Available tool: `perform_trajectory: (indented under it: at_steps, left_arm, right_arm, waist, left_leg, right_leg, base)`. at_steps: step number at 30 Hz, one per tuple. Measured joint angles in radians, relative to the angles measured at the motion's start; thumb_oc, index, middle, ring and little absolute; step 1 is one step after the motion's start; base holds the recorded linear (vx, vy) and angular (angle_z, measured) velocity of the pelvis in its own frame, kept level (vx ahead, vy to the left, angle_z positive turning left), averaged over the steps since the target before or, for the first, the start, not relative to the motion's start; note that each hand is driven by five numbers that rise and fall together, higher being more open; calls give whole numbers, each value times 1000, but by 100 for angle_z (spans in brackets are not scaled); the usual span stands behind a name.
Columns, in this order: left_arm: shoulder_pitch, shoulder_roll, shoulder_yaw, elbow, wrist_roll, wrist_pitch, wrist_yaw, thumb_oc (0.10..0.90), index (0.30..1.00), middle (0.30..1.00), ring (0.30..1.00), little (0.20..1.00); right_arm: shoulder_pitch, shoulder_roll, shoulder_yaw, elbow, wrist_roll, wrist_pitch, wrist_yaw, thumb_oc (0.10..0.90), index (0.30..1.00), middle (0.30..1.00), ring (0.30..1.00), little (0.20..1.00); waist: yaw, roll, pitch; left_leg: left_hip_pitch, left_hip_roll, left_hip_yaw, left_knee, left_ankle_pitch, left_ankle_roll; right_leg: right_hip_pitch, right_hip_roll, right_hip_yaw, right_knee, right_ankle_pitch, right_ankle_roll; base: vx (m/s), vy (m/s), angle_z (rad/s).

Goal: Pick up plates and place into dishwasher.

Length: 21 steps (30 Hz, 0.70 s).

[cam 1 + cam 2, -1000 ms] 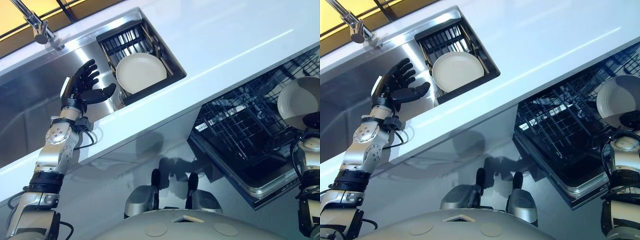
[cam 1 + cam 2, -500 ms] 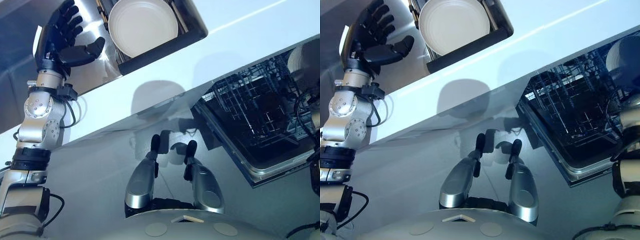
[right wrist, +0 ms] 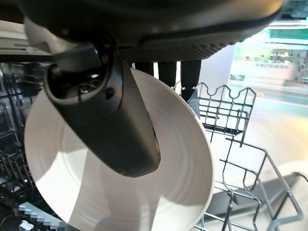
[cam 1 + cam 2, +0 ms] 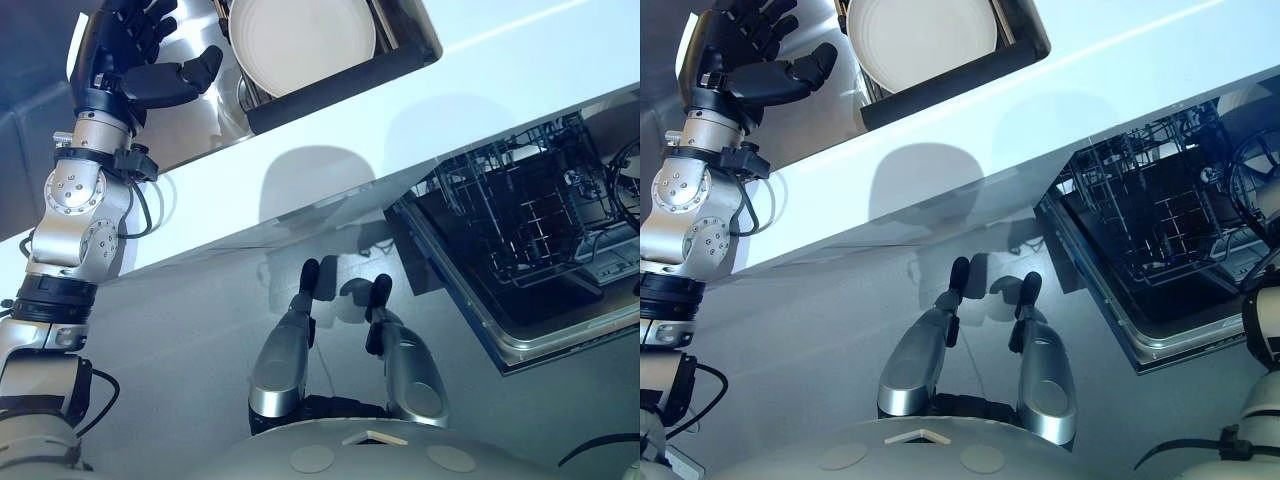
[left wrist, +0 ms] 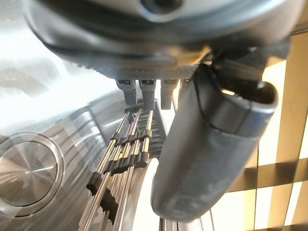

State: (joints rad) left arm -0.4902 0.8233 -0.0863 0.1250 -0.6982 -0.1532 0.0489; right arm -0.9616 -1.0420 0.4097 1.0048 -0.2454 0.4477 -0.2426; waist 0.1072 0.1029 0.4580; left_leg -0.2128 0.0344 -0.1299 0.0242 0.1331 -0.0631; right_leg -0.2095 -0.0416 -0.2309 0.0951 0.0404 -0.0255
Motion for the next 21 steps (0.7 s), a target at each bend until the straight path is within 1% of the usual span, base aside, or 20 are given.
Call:
perform_trajectory:
  at_steps: [2, 5, 12, 15, 17, 21]
  left_arm:
    - [-1, 0, -4, 16, 0, 0, -8, 800, 900, 900, 900, 900]
    - [0, 0, -5, 19, 0, 4, -9, 800, 900, 900, 900, 900]
    - [0, 0, -5, 19, 0, 6, -15, 800, 900, 900, 900, 900]
    - [1, -7, -5, 17, 0, 9, -15, 800, 900, 900, 900, 900]
    - [2, -7, -1, 10, 0, 16, -16, 800, 900, 900, 900, 900]
    - [26, -8, 5, 4, 0, 23, -17, 800, 900, 900, 900, 900]
  right_arm:
    - [-8, 0, 0, 22, 30, -1, 28, 800, 900, 900, 900, 900]
    - [-4, 1, 0, 7, 51, 0, 40, 800, 900, 900, 900, 900]
    - [27, 1, -23, -102, 109, 12, 48, 800, 900, 900, 900, 900]
    - [77, 2, -77, -154, 114, 11, 12, 800, 900, 900, 900, 900]
    - [106, 2, -131, -180, 127, 10, -25, 800, 900, 900, 900, 900]
    - [157, 2, -210, -210, 129, 7, -62, 800, 900, 900, 900, 900]
  waist:
    - [2, -1, -1]
    - [2, -4, -1]
    - [3, -5, -2]
    - [2, -7, -3]
    - [-2, -12, -4]
    - [-2, -21, -5]
  left_leg:
    - [16, 1, 2, -7, 0, 0]
    - [38, 0, 6, -20, 1, 1]
    - [71, -1, 23, -43, 2, 7]
    - [103, -2, 31, -67, 6, 11]
    - [106, -5, 33, -69, 5, 14]
    - [141, -8, 53, -91, 4, 20]
  right_leg:
    - [13, 1, 2, -6, 2, -1]
    - [30, 1, 7, -11, 3, 0]
    - [53, 1, 27, -30, 9, 7]
    - [80, 2, 31, -49, 13, 11]
    - [88, 3, 35, -62, 18, 17]
    - [113, 3, 58, -82, 24, 23]
  base:
    - [-12, 83, -2]
    - [-5, 74, -5]
    - [5, 91, -6]
    - [7, 86, -3]
    - [19, 72, -4]
    - [38, 64, -13]
